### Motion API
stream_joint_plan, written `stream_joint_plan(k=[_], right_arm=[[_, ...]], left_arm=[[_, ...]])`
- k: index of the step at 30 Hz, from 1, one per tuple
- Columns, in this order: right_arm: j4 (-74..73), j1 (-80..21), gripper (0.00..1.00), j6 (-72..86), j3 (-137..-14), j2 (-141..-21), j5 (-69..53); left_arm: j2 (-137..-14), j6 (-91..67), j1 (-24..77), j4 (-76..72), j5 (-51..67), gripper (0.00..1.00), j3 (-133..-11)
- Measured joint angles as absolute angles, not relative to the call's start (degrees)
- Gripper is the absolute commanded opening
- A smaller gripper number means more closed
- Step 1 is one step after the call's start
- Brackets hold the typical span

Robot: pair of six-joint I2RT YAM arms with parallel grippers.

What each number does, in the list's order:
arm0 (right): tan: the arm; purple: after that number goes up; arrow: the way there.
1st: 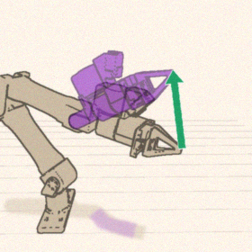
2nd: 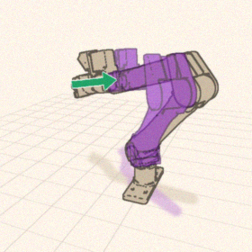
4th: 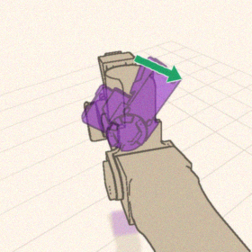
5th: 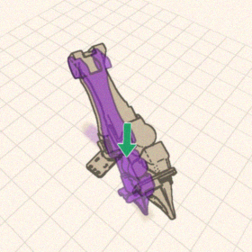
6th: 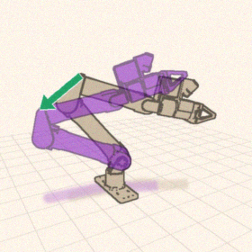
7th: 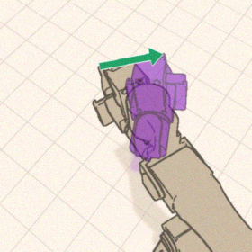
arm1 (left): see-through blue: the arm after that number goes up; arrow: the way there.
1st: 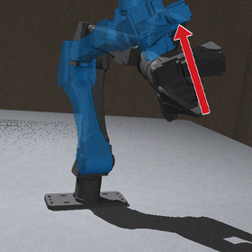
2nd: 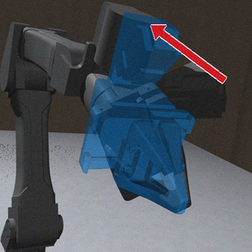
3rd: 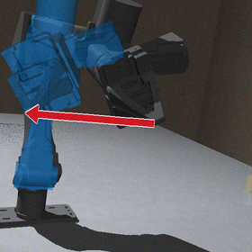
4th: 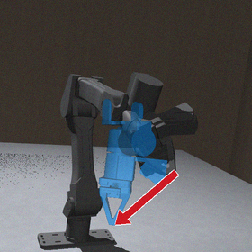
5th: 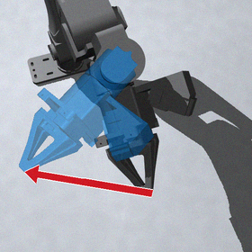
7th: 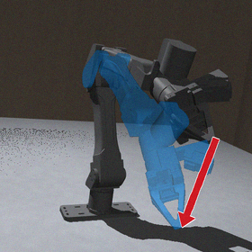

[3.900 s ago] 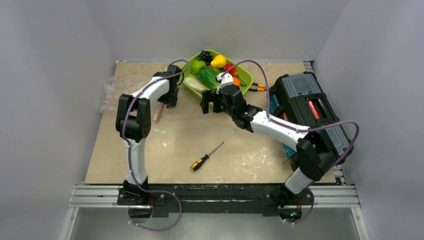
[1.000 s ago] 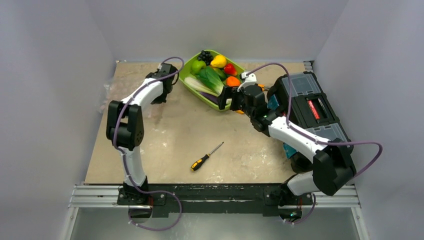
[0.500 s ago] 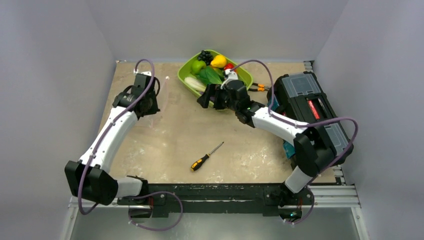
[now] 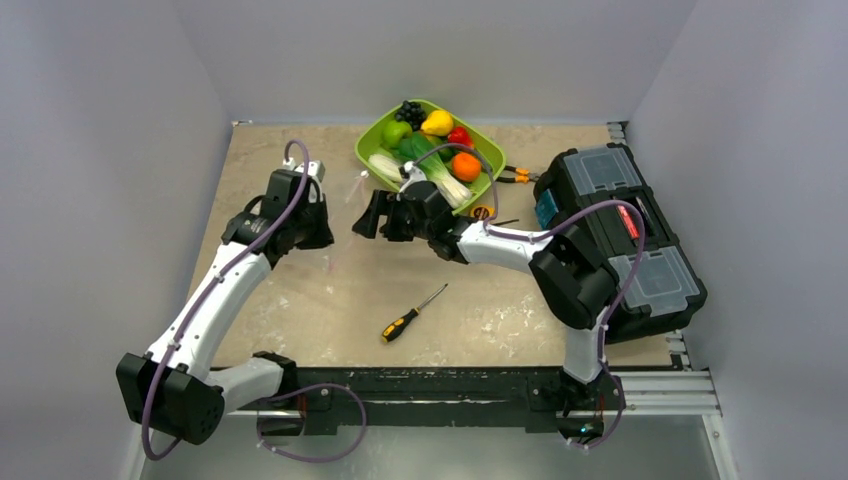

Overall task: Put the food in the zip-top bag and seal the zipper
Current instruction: Open the zipper of the food storage bag at the center of the board.

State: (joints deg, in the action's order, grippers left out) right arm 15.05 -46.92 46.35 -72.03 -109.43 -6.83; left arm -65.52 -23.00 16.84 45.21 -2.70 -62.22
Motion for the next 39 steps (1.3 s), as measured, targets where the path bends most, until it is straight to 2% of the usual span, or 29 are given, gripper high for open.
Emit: stream_joint_plan(k=[5,6,7,8,9,11,15,16,17,18,32,39], right_arm=[[15.90,-47.59,0.44,46.52,-73.93,-110.96,-6.35],[16.29,-47.72,0.34,46.37,-74.22,-111.11,-5.98],[16.38,-47.88,0.15,46.11,-74.26,-111.11,-5.91],[16.64,-48.01,0.02,45.65,-74.26,-111.11,-6.00],[17.15,-48.12,0.00,44.99,-74.26,-111.13,-6.24],[18.06,-48.29,0.00,44.31,-74.28,-111.13,-6.98],[21.10,-48.60,0.00,43.18,-74.28,-111.13,-8.86],[21.69,-48.69,0.00,42.89,-74.28,-111.13,-9.28],[22.17,-48.75,0.00,42.61,-74.26,-111.13,-9.82],[22.59,-48.90,0.00,42.35,-74.15,-111.04,-10.13],[22.74,-52.18,0.00,38.28,-72.03,-105.12,-11.62],[20.49,-52.73,0.00,37.43,-71.72,-103.50,-11.53]], left_arm=[[-65.54,-22.98,17.12,44.34,-0.84,0.00,-62.22],[-65.54,-22.98,17.12,44.31,-0.71,0.00,-62.22],[-65.54,-22.98,17.15,44.29,-0.64,0.00,-62.22],[-65.54,-22.96,17.15,44.27,-0.62,0.00,-62.22],[-65.54,-22.94,17.17,44.31,-0.60,0.00,-62.22],[-65.54,-22.74,17.17,44.36,-0.69,0.01,-62.24],[-65.47,-21.34,17.17,44.66,-1.08,0.33,-62.24],[-65.36,-21.04,17.28,44.58,-1.32,0.43,-62.24],[-65.10,-20.56,17.34,44.49,-1.63,0.61,-62.24],[-64.79,-20.16,17.43,44.38,-1.96,0.67,-62.24],[-62.87,-17.89,23.57,44.25,-11.55,0.67,-62.26],[-64.95,-17.78,26.76,47.09,-20.08,0.51,-64.95]])
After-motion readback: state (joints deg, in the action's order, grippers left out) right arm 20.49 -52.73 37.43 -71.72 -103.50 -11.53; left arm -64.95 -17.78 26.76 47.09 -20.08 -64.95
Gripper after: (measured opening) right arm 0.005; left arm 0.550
